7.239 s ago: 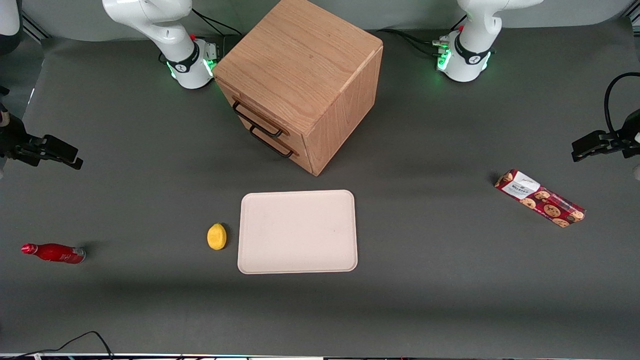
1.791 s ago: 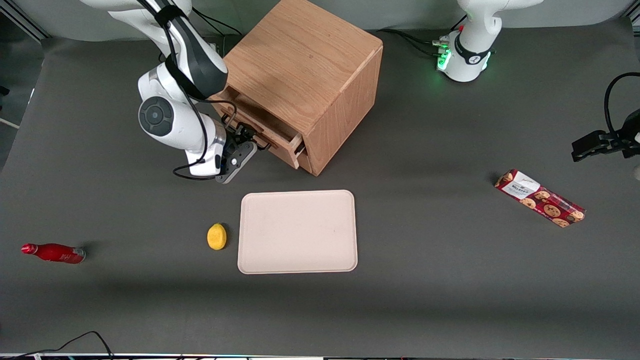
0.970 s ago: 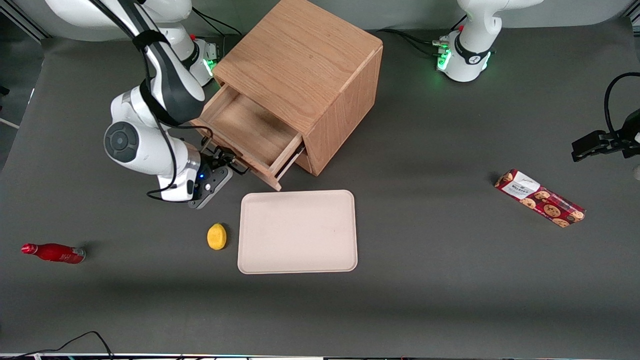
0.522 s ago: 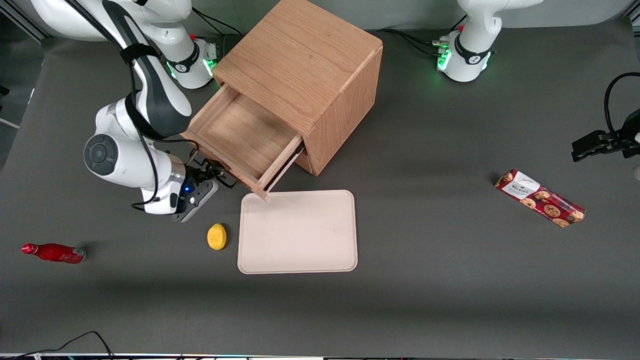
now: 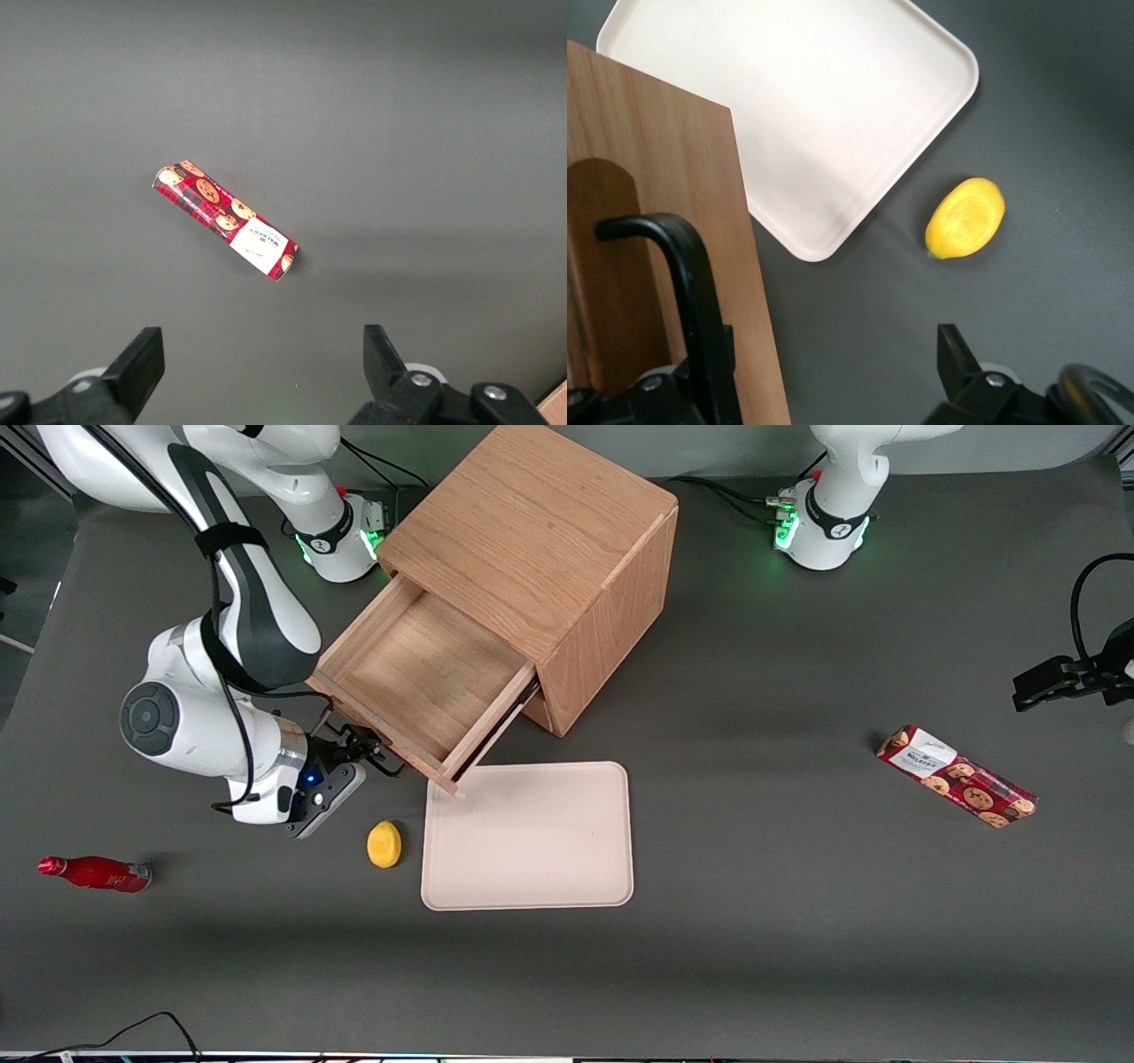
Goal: Open upper drawer
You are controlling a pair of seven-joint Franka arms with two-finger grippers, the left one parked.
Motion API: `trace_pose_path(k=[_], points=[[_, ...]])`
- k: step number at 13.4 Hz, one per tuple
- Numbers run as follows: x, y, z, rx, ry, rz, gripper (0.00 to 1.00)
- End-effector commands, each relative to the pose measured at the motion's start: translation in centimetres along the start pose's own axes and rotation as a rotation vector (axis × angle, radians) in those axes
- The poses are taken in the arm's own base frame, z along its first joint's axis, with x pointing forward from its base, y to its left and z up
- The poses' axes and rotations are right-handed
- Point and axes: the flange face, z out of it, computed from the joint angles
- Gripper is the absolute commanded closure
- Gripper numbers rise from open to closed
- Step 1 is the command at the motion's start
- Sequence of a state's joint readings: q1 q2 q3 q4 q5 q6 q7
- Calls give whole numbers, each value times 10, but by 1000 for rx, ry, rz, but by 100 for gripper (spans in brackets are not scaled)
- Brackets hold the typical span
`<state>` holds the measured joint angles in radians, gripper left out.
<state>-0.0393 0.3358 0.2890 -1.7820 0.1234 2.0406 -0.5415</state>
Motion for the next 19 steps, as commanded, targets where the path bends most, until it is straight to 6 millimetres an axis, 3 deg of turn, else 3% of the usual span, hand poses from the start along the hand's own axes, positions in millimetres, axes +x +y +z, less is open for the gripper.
trace_pose_path(k=[1, 9, 15, 19], points=[[3, 29, 13, -27, -6, -19, 0], [-5, 61, -2, -56, 13, -17, 0], [-9, 55, -11, -47, -7, -19, 0], [-13, 44, -43, -34, -35, -22, 0]])
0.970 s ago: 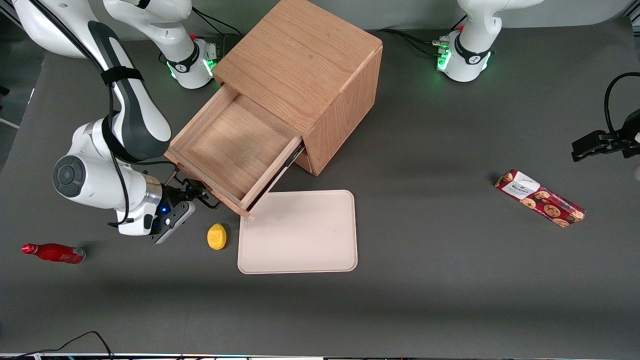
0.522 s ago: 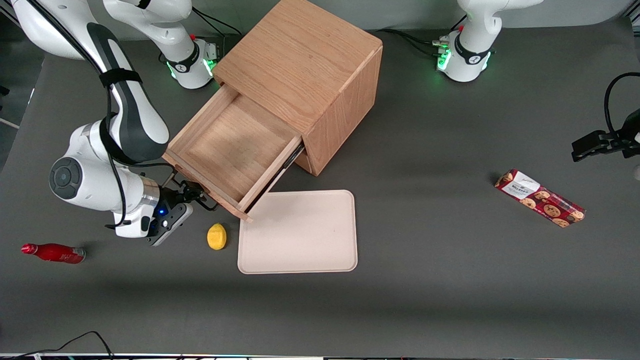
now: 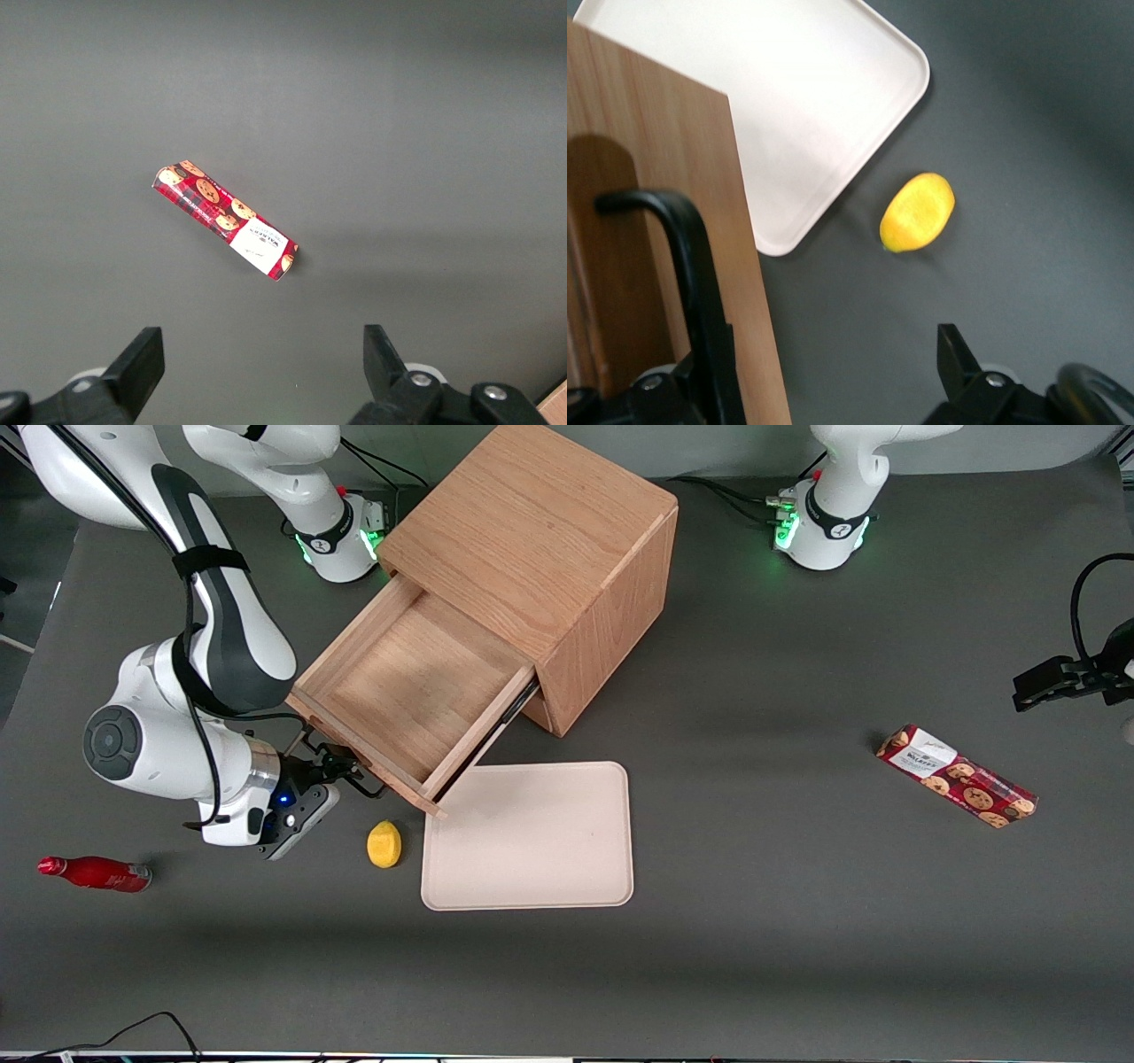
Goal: Open upper drawer
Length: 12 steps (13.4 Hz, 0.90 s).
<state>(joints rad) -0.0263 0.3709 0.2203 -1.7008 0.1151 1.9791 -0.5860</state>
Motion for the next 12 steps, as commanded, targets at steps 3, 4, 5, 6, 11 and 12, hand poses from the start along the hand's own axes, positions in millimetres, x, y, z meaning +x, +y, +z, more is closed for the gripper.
trace_pose_path(k=[3, 4, 5, 6, 11, 12], points=[[-9, 3, -55, -12, -39, -21, 0], [-11, 0, -64, -13, -42, -23, 0], [-13, -5, -77, -37, -42, -30, 0], [-17, -10, -92, -64, -41, -25, 0], [-41, -24, -162, -208, 10, 291, 0], [-50, -27, -177, -226, 24, 359, 0]])
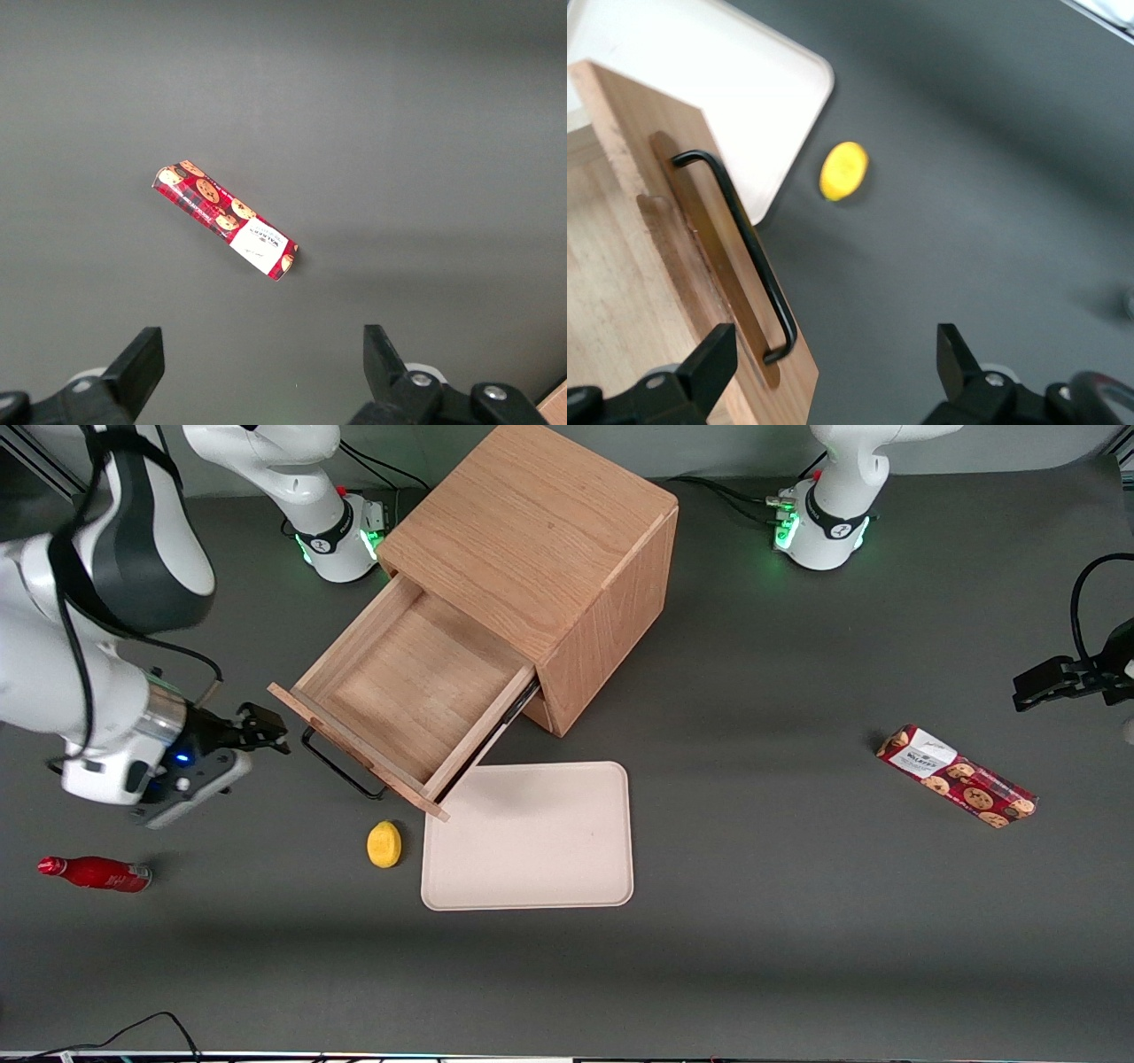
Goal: Open upper drawer
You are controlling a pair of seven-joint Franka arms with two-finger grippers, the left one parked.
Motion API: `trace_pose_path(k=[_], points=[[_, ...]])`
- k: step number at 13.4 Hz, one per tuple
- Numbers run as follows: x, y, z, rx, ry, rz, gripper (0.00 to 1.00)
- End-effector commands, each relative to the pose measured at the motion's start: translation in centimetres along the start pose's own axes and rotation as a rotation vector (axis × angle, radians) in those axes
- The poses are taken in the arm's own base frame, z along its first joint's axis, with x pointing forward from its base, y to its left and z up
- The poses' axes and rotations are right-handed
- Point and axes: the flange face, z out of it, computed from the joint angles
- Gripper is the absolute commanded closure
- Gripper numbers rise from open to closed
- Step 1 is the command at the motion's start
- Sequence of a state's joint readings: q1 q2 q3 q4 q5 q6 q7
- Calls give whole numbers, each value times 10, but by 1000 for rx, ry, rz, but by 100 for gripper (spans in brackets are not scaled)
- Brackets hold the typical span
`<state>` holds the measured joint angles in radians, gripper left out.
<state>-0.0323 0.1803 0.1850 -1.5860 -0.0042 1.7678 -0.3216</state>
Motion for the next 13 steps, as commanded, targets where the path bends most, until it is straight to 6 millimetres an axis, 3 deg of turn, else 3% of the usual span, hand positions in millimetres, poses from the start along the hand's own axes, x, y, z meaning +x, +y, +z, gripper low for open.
trace_pose_path(k=[1, 4, 7, 13], points=[[-30, 10, -45, -57, 15, 220, 0], [-63, 29, -86, -42, 52, 392, 0], [-93, 48, -111, -36, 32, 502, 0], [-99, 47, -107, -26, -6, 536, 0]])
